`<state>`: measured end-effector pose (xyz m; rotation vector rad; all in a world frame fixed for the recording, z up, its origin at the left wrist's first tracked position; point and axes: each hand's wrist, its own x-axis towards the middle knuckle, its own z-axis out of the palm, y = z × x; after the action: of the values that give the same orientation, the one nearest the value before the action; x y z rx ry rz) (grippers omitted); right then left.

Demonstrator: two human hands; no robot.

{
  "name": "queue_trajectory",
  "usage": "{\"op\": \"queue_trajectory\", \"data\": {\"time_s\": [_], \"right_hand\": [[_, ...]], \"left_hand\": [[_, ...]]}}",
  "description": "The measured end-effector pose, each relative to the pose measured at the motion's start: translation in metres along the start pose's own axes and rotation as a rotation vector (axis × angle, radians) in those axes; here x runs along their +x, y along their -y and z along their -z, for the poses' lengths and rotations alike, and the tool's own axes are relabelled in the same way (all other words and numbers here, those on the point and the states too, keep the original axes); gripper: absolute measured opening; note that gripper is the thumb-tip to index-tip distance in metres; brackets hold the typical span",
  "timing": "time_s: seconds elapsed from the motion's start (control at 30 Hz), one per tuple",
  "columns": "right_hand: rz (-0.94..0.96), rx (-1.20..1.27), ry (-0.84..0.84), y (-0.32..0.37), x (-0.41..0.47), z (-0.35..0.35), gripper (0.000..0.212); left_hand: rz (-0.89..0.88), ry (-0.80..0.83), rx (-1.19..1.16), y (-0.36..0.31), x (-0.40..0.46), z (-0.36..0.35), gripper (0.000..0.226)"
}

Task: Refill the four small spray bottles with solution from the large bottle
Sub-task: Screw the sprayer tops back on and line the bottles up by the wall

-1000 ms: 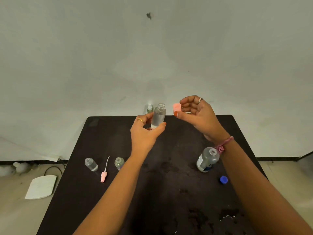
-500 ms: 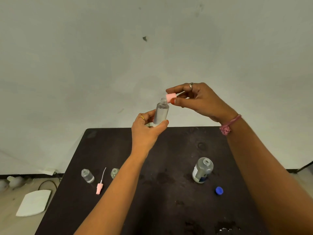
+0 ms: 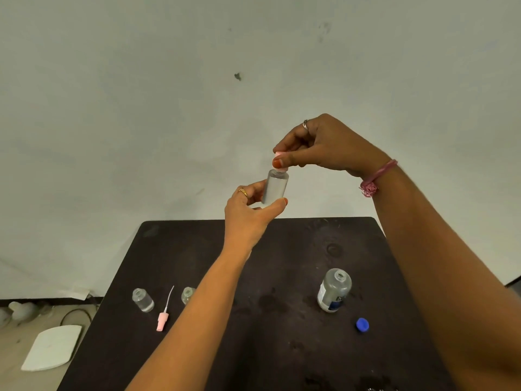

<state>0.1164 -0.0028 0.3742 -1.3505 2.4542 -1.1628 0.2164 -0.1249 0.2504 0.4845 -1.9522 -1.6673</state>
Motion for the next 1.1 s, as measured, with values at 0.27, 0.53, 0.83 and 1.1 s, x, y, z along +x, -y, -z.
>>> {"op": "queue_trajectory", "data": {"time_s": [0.27, 0.53, 0.83, 1.1], "right_hand": [[-0.106, -0.158, -0.041, 0.005, 0.001, -0.002, 0.055], [-0.002, 0.199, 0.093, -0.01, -0.013, 0.004, 0.032], [-0.144, 0.041, -0.024, -0.003, -0.015, -0.011, 0.057], [-0.058, 0.176, -0.074, -0.004, -0.02, -0.02, 0.032]], "left_hand": [[-0.001, -0.026, -0.04, -0.004, -0.002, -0.005, 0.049], [-0.004, -0.048, -0.045, -0.008, -0.006, -0.01, 0.045], [-0.019, -0.076, -0.057, -0.011, -0.011, -0.009, 0.041], [-0.036, -0.098, -0.042, -0.01, -0.013, -0.01, 0.039]]}}
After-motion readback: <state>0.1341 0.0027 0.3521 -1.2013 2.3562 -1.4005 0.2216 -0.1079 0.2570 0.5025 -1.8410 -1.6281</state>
